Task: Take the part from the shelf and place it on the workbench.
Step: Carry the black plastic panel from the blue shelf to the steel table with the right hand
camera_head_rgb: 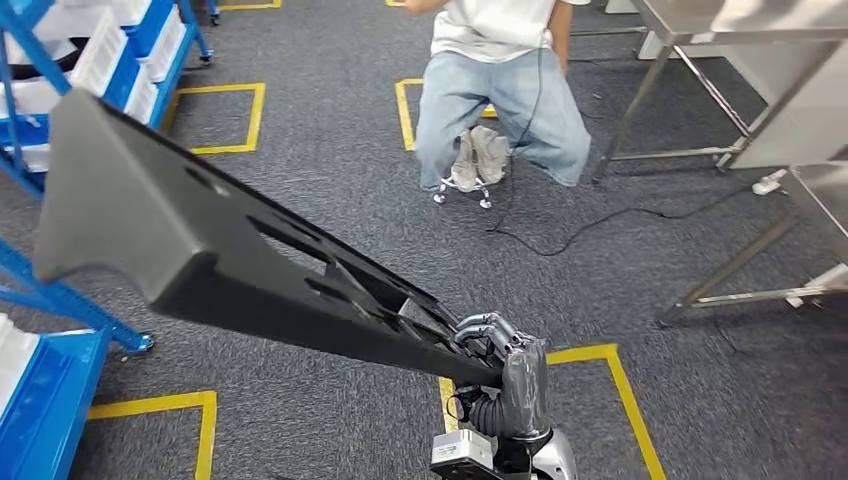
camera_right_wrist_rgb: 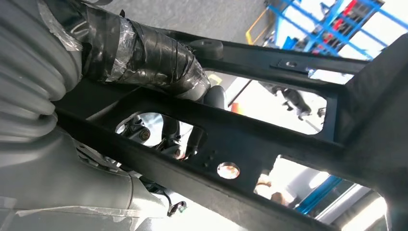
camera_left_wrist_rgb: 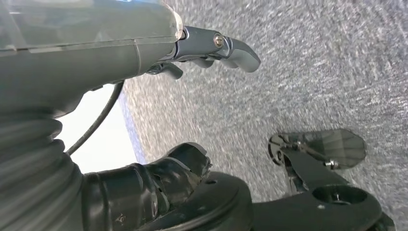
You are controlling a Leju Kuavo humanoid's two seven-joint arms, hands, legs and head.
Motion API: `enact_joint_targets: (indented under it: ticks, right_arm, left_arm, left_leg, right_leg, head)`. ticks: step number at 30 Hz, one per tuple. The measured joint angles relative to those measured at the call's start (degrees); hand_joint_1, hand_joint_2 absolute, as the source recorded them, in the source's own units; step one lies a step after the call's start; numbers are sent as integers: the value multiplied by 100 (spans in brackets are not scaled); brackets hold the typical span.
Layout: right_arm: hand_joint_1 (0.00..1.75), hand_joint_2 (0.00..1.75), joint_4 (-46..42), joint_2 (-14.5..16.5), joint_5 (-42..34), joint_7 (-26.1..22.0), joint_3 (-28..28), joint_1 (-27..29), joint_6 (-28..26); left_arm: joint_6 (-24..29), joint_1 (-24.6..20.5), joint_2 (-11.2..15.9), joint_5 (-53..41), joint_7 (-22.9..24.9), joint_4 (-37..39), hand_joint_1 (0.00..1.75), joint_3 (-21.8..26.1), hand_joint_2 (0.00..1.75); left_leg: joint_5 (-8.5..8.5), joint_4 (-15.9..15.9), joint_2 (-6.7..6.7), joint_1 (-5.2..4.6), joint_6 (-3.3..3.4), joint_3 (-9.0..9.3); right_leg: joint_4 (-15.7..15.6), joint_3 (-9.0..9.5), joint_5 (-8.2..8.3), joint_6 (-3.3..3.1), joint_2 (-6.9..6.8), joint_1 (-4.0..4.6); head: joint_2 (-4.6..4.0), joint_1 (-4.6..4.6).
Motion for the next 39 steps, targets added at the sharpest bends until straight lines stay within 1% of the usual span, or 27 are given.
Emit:
enact_joint_targets:
  ticks: [1, 2, 3, 5, 7, 9, 11, 13, 15, 16, 17, 18, 20, 22, 23, 24, 25, 26, 27, 29, 31, 32, 33, 34, 36, 38, 39]
  right_arm:
    - [171, 175, 17, 0, -2, 0, 4, 1, 1]
    - [171, 175, 32, 0, -5, 0, 5, 0, 2]
    - [171, 175, 42, 0, -9, 0, 7, -2, 4]
    - [171, 175, 52, 0, -26, 0, 12, -22, 9]
    - [171, 175, 61, 0, -50, 0, 23, -52, 14]
    - [171, 175, 74, 1, -66, 0, 30, -63, 15]
    - [171, 175, 87, 1, -73, 0, 33, -74, 15]
    - [171, 175, 103, 7, -79, 0, 46, -101, 16]
    - [171, 175, 132, 13, -83, 0, 65, -115, 17]
    - [171, 175, 149, 13, -84, 0, 70, -114, 18]
    - [171, 175, 167, 13, -86, 0, 74, -114, 18]
    - [171, 175, 180, 13, -90, 0, 75, -115, 19]
    - [171, 175, 194, 13, -97, 0, 81, -120, 22]
    - [171, 175, 201, 13, -101, 0, 92, -132, 29]
    - [171, 175, 205, 13, -101, 1, 100, -137, 33]
    - [171, 175, 208, 13, -101, 1, 109, -139, 35]
    - [171, 175, 209, 13, -101, 1, 116, -138, 35]
    - [171, 175, 212, 11, -101, 1, 122, -144, 35]
    - [171, 175, 215, 10, -101, 0, 127, -157, 35]
    - [171, 175, 232, 8, -101, 0, 139, -186, 35]
    - [171, 175, 257, 3, -101, 1, 146, -192, 35]
    - [171, 175, 268, 1, -101, 1, 148, -188, 35]
    - [171, 175, 277, 0, -101, 2, 148, -187, 35]
    - [171, 175, 283, 0, -101, 2, 149, -189, 36]
    - [171, 175, 286, 1, -101, 2, 151, -204, 37]
    - [171, 175, 286, 1, -102, 2, 157, -221, 39]
    - [171, 175, 286, 1, -102, 2, 160, -223, 39]
  left_arm:
    - [0, 1, 4, 3, 0, 0, 0, 1, 175]
    - [-1, -1, 7, 5, 0, 0, 0, 2, 175]
    - [-3, -4, 8, 8, 0, 0, 0, 2, 175]
    - [-13, -5, 7, 14, 0, 1, 0, 5, 175]
    - [-19, -3, 7, 34, 0, 1, 0, 16, 175]
    - [-18, -10, 9, 59, 0, 1, 0, 28, 175]
    - [-12, -18, 16, 74, -1, 0, 0, 37, 175]
    - [-4, -12, 27, 86, -4, 0, 0, 56, 175]
    - [2, -3, 37, 95, -6, 0, 0, 84, 175]
    - [4, -1, 42, 98, -7, 0, 0, 98, 175]
    - [4, 5, 49, 101, -6, 0, 0, 110, 175]
    - [4, 11, 56, 103, -5, 0, 0, 120, 175]
    - [5, 25, 70, 107, -7, 0, 0, 133, 175]
    - [7, 19, 75, 108, -9, 0, 0, 138, 175]
    - [7, 10, 75, 108, -10, 0, 0, 140, 175]
    - [7, 0, 75, 109, -11, 0, 0, 140, 175]
    - [7, -8, 74, 111, -11, 0, 0, 141, 175]
    - [7, -10, 74, 114, -12, 1, 0, 142, 175]
    - [7, -8, 73, 116, -12, 1, 0, 143, 175]
    - [8, 1, 74, 121, -13, 2, 0, 148, 175]
    - [13, 11, 78, 127, -13, 1, 0, 154, 175]
    - [16, 12, 78, 129, -13, 1, 0, 155, 175]
    - [17, 11, 78, 132, -13, 1, 0, 156, 175]
    - [17, 7, 78, 134, -13, 2, 0, 157, 175]
    - [17, 5, 72, 141, -15, 2, 0, 160, 175]
    - [20, 2, 65, 151, -19, 2, 0, 167, 175]
    - [21, -4, 63, 157, -20, 2, 0, 169, 175]
  left_leg:
    - [-10, 4, 73, -3, 3, 3]
    - [-23, 8, 139, -5, 1, 11]
    - [-39, 12, 197, -8, -7, 27]
    - [-76, 17, 301, -26, -39, 66]
    - [-101, 13, 404, -51, -88, 95]
    - [-122, -6, 503, -66, -142, 128]
    - [-246, 120, 349, -54, -197, 107]
    - [-571, 671, 55, -34, -234, -132]
    - [-857, 1388, -56, -29, -253, -484]
    - [-863, 1569, -68, -26, -261, -586]
    - [-751, 1537, -73, -21, -264, -594]
    - [-546, 1294, -94, -14, -261, -506]
    - [-150, 543, -283, 11, -248, -212]
    - [-36, 139, -464, 24, -219, -49]
    - [-53, 105, -478, 16, -197, -35]
    - [-41, 98, -424, 18, -162, -34]
    - [-21, 76, -359, 22, -124, -29]
    - [-2, 52, -297, 28, -87, -24]
    - [15, 29, -228, 37, -51, -19]
    - [19, 15, -96, 26, -10, -21]
    - [8, 17, 49, 17, 8, -25]
    - [2, 18, 119, 16, 8, -22]
    - [-7, 19, 182, 15, 3, -14]
    - [-19, 18, 240, 14, -9, 2]
    - [-46, 19, 342, -3, -50, 32]
    - [-63, 13, 444, -23, -105, 52]
    - [-67, 2, 502, -32, -135, 68]
  right_leg:
    - [115, -60, 17, 4, -11, -8]
    - [7, -7, 138, 0, -28, -12]
    - [-305, 154, 330, -15, -75, -10]
    - [-1055, 541, 613, -77, -335, 45]
    - [-1395, 702, 662, -132, -505, 116]
    - [-1427, 705, 671, -165, -401, 117]
    - [-1479, 728, 700, -215, -273, 67]
    - [-1507, 739, 723, -263, -150, 32]
    - [-1498, 732, 727, -282, -13, 26]
    - [-1490, 731, 727, -282, 63, 24]
    - [-1480, 732, 726, -280, 145, 21]
    - [-1467, 734, 723, -274, 230, 16]
    - [-1421, 719, 709, -241, 382, 17]
    - [-1381, 670, 712, -174, 500, 20]
    - [-1377, 646, 725, -135, 553, 19]
    - [-1387, 628, 744, -99, 606, 13]
    - [-1373, 613, 739, -69, 581, 12]
    - [-1306, 576, 689, -39, 487, 15]
    - [-1144, 499, 581, -12, 355, 18]
    - [-532, 216, 241, 33, 89, 3]
    - [35, -46, 40, 60, 14, -23]
    - [72, -54, 84, 63, -8, -30]
    - [-121, 56, 228, 56, -37, -33]
    - [-486, 260, 424, 35, -110, -27]
    - [-1194, 640, 652, -34, -375, 37]
    - [-1433, 740, 661, -92, -486, 105]
    - [-1447, 727, 673, -115, -417, 116]
  head:
    - [0, -1]
    - [0, 0]
    - [0, 0]
    - [0, 1]
    - [0, -1]
    - [0, -3]
    - [0, -4]
    - [0, -6]
    - [0, -8]
    - [0, -8]
    - [0, -8]
    - [0, -8]
    - [0, -8]
    - [0, -6]
    - [0, -5]
    - [0, -4]
    - [0, -3]
    - [0, 7]
    - [0, 17]
    - [0, 36]
    - [0, 36]
    - [0, 35]
    - [0, 36]
    - [0, 35]
    - [0, 34]
    - [0, 32]
    - [0, 32]
